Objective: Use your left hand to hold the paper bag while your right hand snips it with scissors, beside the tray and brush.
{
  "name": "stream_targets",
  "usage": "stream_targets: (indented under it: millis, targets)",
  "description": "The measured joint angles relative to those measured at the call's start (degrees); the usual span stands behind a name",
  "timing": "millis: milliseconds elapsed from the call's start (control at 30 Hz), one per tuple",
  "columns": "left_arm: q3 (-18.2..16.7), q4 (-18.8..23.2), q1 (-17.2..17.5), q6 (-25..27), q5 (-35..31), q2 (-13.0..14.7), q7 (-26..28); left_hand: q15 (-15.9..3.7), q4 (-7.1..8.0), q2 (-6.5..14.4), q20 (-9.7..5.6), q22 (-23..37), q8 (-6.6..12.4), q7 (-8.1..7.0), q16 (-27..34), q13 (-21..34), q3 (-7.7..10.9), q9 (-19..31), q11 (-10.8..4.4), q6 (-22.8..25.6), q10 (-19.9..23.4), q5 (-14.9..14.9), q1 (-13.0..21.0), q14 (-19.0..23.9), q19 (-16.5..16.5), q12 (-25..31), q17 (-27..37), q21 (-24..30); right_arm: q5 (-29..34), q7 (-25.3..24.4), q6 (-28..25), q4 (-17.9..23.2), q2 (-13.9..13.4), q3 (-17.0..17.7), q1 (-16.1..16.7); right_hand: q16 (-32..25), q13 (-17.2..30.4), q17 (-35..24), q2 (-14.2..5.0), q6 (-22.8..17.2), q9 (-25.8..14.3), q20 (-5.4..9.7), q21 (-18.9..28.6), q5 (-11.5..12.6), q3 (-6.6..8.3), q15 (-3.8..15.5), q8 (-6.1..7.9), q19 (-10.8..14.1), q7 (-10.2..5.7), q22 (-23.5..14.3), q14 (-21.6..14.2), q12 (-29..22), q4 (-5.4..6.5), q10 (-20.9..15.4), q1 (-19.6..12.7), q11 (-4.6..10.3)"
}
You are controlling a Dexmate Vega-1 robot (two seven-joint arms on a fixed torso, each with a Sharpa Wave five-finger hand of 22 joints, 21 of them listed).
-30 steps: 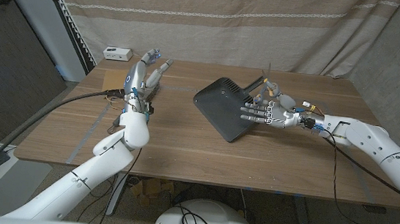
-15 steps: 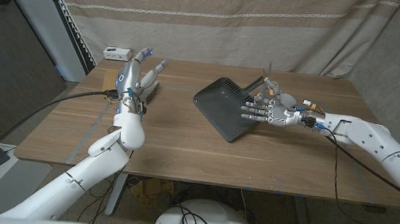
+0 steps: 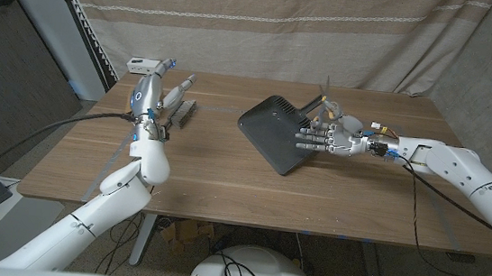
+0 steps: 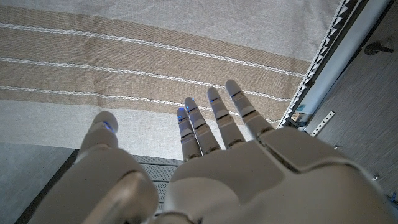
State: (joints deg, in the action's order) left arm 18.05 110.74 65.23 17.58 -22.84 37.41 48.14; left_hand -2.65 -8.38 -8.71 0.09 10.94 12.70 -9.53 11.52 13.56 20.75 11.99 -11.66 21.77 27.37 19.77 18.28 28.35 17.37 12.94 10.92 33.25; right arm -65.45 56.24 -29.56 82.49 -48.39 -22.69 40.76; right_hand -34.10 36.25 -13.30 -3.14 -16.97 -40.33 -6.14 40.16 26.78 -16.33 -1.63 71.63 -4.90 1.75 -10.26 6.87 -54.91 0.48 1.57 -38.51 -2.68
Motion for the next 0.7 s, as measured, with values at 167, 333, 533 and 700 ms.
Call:
stream_targets:
  millis: [167, 333, 533, 700]
  targets:
    - [-0.31, 0.12, 0.29, 0.62, -0.05, 0.23, 0.28, -0.30, 0.00, 0.00, -0.22, 0.00, 0.00, 0.00, -0.09, 0.00, 0.00, 0.00, 0.21, 0.00, -0.21, 0.00, 0.00, -0.30, -0.22, -0.23, 0.00, 0.00, 0.29, 0.23, -0.11, 0.22, -0.23, -0.61, -0.39, 0.00, 0.27, 0.00, 0.00, 0.00, 0.00, 0.00, -0.12, 0.00, -0.23, 0.00, 0.00, 0.00, -0.01, 0.00, 0.00, 0.00, -0.22, 0.00, 0.00, 0.00]
    - [-0.78, 0.24, 0.82, 0.87, -0.06, 0.48, 0.46, -0.31, 0.00, 0.25, -0.21, -0.29, 0.00, 0.00, -0.09, 0.00, 0.00, 0.00, 0.20, 0.01, -0.20, 0.00, 0.24, -0.30, -0.21, -0.44, 0.01, -0.21, 1.57, 1.57, -0.70, 0.25, -0.48, -1.79, -1.37, 0.00, 0.27, 0.00, 0.00, -0.01, 0.00, 0.00, -0.34, 0.00, -0.23, 0.00, 0.00, 0.00, -0.01, 0.00, 0.00, 0.01, -0.22, 0.00, 0.00, -0.01]
    - [-0.78, 0.24, 0.91, 0.86, 0.11, 0.49, 0.59, -0.31, 0.00, 0.31, -0.21, -0.29, 0.00, 0.00, -0.08, -0.10, 0.00, 0.00, -0.02, 0.01, -0.43, 0.00, 0.31, -0.30, -0.21, -0.44, 0.01, -0.21, 2.25, 2.44, -1.24, 0.25, -0.84, -3.41, -2.54, 0.00, 0.27, 0.00, 0.00, -0.02, 0.00, -0.32, -0.38, 0.00, -0.23, 0.00, 0.22, 0.32, -0.02, 0.00, 0.00, 0.14, -0.23, 0.01, 0.00, -0.01]
    - [-0.70, -0.08, 0.99, 0.65, 0.43, 0.34, 0.71, -0.31, 0.00, 0.31, -0.20, -0.29, 0.00, 0.01, -0.06, -0.26, 0.00, 0.00, -0.02, 0.01, -0.43, 0.00, 0.31, -0.30, -0.20, -0.44, 0.01, -0.43, 3.56, 4.16, -2.20, 0.29, -1.03, -4.49, -3.18, 0.00, 0.29, -0.01, 0.00, -0.02, 0.00, -0.32, -0.54, 0.00, -0.23, -0.31, 0.22, 0.31, -0.02, 0.00, -0.32, 0.17, -0.23, 0.01, 0.00, -0.01]
